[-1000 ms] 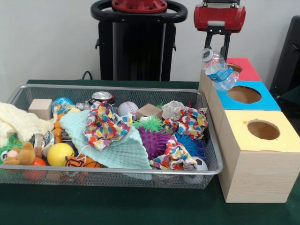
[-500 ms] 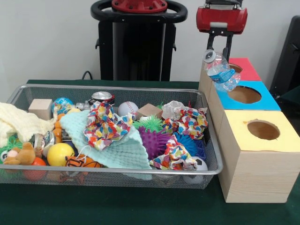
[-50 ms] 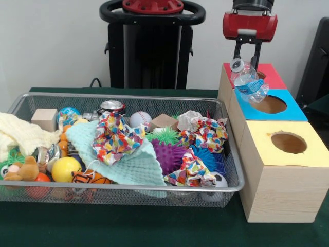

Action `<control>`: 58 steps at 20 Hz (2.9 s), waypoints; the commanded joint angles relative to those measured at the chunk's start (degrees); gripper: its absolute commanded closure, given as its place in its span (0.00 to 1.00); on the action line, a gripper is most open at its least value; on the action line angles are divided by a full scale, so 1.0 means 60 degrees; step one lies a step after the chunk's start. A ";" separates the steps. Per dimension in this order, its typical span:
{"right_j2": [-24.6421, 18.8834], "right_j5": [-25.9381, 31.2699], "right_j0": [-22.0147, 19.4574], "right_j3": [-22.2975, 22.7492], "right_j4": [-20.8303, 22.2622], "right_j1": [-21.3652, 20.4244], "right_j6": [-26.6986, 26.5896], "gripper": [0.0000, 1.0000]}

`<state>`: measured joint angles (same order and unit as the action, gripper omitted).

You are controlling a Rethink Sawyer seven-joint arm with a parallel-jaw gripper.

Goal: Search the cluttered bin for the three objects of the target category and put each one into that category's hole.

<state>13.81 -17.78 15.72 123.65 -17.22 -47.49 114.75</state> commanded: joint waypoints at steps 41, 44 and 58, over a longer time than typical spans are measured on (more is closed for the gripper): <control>0.0181 -0.1195 0.0884 -0.0054 -0.1774 0.1091 0.2366 1.00; 0.0113 -0.1347 0.0862 -0.0061 -0.1766 0.1198 0.2428 1.00; 0.0129 -0.1225 0.1298 -0.0081 -0.2470 0.1234 0.2393 1.00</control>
<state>16.83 -22.79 23.32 123.62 -28.42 -43.13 114.76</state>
